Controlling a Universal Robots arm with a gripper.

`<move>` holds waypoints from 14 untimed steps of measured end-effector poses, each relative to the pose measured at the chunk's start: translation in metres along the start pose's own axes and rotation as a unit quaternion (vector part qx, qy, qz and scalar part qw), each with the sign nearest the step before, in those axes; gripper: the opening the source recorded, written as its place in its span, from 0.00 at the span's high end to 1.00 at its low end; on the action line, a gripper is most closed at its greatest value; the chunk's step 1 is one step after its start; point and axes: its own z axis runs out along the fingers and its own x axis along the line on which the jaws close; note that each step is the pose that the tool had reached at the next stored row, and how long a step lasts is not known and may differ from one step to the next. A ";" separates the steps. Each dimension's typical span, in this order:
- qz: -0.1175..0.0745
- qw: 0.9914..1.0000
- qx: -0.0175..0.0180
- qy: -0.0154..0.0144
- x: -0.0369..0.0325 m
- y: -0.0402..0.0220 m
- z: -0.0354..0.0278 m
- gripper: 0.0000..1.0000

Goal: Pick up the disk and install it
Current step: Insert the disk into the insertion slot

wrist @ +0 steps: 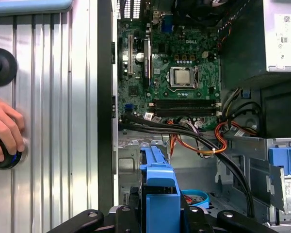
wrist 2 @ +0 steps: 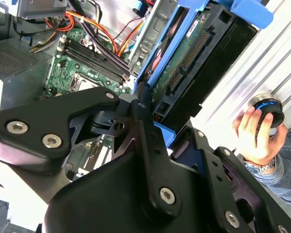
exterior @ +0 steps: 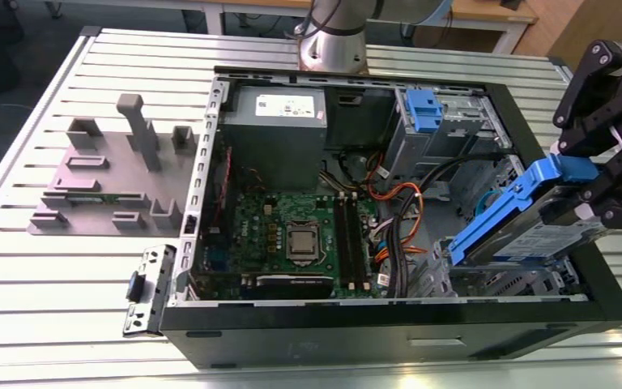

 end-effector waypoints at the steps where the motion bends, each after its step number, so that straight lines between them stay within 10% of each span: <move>1: 0.000 1.000 0.000 0.000 0.0000 -0.0002 0.0000 0.64; 14: 0.000 1.000 0.000 0.000 -0.0066 -0.0006 0.0021 0.64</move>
